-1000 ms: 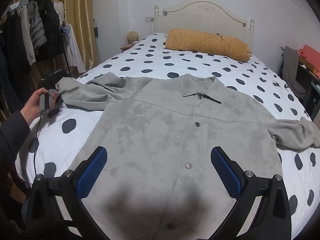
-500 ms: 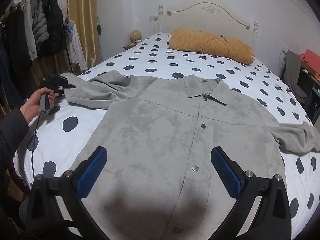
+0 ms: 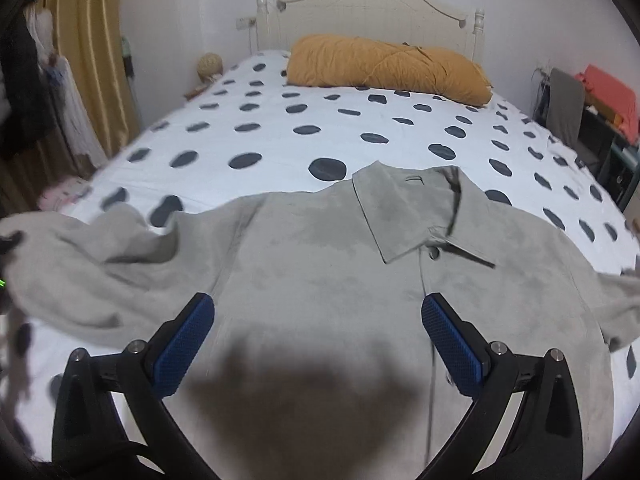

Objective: Fold large clothes
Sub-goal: 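Grasp the sleeve cuff nearest the left tool and lift it, then carry the held sleeve across the jacket front and release it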

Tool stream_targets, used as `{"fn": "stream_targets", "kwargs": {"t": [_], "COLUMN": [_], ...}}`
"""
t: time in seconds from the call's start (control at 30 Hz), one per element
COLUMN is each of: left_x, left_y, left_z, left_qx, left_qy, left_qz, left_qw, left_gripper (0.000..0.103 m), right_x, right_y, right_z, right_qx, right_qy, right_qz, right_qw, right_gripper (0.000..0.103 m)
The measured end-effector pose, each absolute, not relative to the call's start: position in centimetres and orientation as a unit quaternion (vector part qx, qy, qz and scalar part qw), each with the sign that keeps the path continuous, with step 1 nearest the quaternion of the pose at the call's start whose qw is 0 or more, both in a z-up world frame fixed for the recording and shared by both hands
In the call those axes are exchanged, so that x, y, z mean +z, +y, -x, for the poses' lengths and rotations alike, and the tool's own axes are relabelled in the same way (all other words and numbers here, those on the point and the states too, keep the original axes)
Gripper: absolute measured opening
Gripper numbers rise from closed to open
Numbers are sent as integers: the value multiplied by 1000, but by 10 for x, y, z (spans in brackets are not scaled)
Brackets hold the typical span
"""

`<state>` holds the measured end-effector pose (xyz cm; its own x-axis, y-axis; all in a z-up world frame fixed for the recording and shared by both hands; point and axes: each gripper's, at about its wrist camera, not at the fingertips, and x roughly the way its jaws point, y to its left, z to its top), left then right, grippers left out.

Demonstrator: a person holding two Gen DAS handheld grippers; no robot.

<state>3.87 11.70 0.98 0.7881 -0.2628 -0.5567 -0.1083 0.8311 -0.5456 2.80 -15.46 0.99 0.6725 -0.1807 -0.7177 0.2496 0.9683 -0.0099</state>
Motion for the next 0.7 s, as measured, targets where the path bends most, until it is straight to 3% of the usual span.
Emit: {"fn": "stream_targets", "kwargs": {"t": [0.17, 0.33, 0.7], "left_x": [29, 49, 92], "left_y": [112, 92, 10], "left_z": [-2, 24, 119], "left_qx": [-25, -20, 3], "left_qy": [284, 239, 71], "left_qz": [260, 227, 141], "left_qw": [923, 944, 987], "left_gripper": [5, 4, 4], "right_x": [-36, -76, -69], "right_y": [-131, -101, -105], "right_z": [-74, -103, -101], "right_qx": [-127, -134, -122], "right_qy": [415, 449, 451], "right_qz": [-39, 37, 30], "right_qw": [900, 883, 884], "right_gripper": [103, 103, 103]}}
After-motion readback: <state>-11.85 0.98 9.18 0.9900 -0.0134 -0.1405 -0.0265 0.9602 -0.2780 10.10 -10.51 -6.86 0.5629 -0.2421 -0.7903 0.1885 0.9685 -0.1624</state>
